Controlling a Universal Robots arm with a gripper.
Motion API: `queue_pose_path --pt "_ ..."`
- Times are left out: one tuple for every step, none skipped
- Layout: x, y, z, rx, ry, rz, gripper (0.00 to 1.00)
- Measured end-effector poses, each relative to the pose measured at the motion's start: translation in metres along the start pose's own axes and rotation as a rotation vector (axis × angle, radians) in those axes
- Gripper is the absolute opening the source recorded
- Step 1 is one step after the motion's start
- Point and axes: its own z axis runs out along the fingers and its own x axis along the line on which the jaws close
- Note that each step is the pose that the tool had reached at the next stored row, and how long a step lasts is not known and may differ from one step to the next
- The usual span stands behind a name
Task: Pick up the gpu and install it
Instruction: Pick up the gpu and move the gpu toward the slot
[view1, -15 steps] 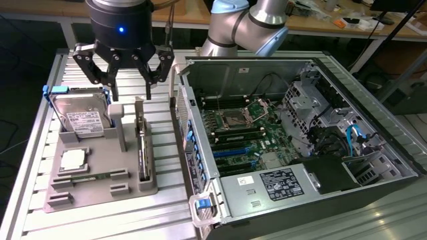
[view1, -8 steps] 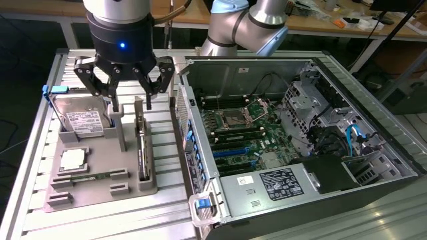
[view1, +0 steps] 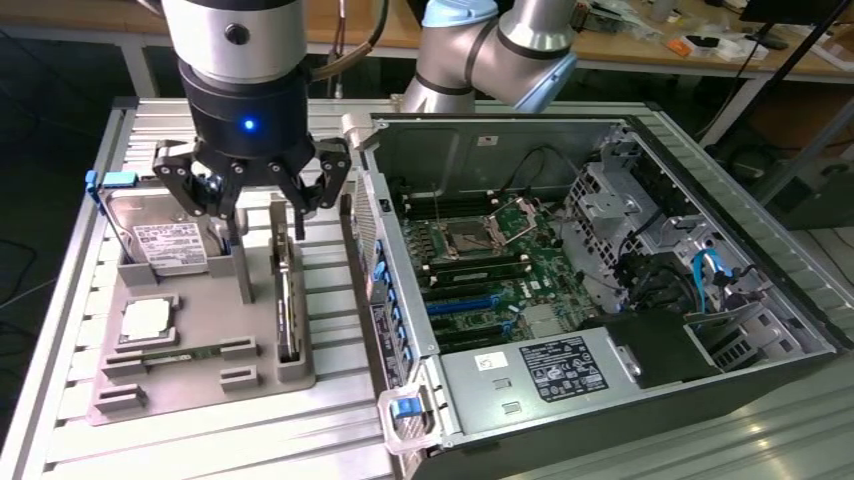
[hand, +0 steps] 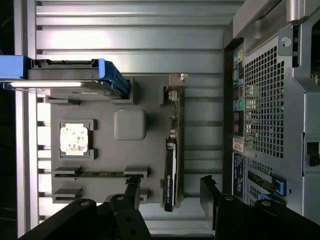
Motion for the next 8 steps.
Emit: queue_pose_path --pt "0.000 -0.0009 0.0019 0.0000 0.0000 0.000 0.60" --pt "0.000 -0.0018 0.0038 0.0000 0.0000 0.000 0.60" --pt "0.000 -0.0026 0.0055 0.0000 -0.0001 0.000 0.60" --pt "0.000 -0.0035 0.0074 0.0000 0.0000 0.000 0.60" --pt "0.000 -0.0042 0.0092 -0.0001 -0.0001 0.000 0.60" --pt "0.000 -0.0049 0.0109 0.0000 0.0000 0.000 0.60" --pt "0.000 -0.0055 0.0127 -0.0001 -0.0001 0.000 0.60" --pt "0.000 -0.0060 0.0147 -0.0001 -0.0001 0.000 0.60"
